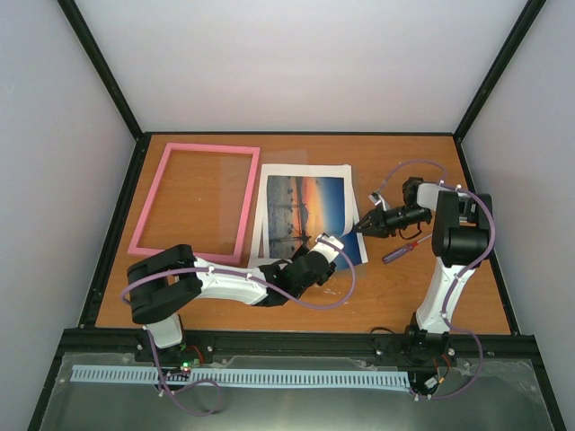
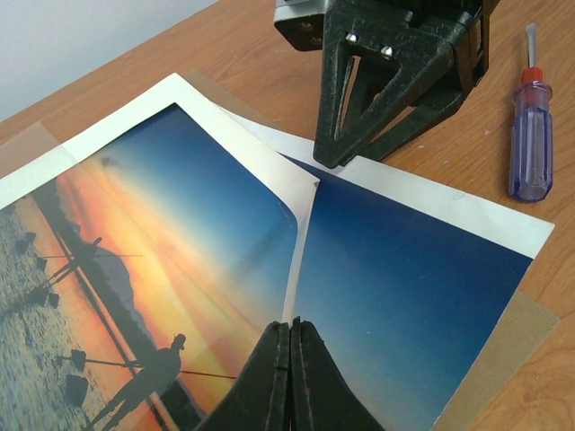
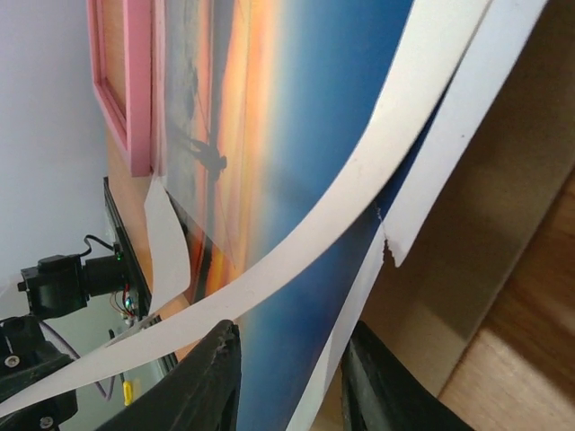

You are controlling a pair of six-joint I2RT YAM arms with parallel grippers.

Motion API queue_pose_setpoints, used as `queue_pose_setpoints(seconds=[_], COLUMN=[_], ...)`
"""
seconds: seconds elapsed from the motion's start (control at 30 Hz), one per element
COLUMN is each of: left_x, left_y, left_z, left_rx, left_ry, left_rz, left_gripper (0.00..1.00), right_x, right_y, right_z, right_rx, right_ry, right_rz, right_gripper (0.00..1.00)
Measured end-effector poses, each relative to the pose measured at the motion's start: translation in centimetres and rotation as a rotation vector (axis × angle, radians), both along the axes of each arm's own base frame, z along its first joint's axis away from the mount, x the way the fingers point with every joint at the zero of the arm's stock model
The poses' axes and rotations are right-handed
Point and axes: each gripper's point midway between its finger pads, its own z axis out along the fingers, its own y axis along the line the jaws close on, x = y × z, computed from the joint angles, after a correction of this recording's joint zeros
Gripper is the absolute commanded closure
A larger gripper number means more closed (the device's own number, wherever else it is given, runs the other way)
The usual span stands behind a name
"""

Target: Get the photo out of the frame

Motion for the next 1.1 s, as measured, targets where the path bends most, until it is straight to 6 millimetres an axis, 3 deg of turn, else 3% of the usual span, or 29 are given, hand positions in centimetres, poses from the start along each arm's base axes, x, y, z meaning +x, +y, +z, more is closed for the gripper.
queue_pose_setpoints(seconds=[0.3, 0.6, 0.77, 0.97, 1.1], left_x=[0.0, 0.0, 0.0, 0.0, -0.1], left_y=[0.1, 0.1, 0.1, 0.2, 0.5], left_z=[0.2, 0.3, 0.3, 0.2, 0.1], left_rx=[-0.009, -0.014, -0.014, -0.012, -0.008], left_ry=[0.002, 0.003, 0.003, 0.003, 0.003], left_rz=[0.004, 0.006, 0.006, 0.007, 0.009], left_gripper=[0.99, 0.99, 0.99, 0.99, 0.99], right_x=[-0.2, -0.3, -0.5, -0.4, -0.1], right_y=[-0.5, -0.1, 0.4, 0.0, -1.4], right_z=[-2.4, -2.3, -2.5, -2.8, -2.0], right_rx=[-0.053, -0.047, -0.044, -0.07, -0.119], right_ry=[0.07, 0.068, 0.076, 0.077, 0.051], right_rz=[-0.013, -0.003, 0.009, 0.005, -0.017], right_gripper=[0.8, 0.76, 0.96, 0.97, 0.97])
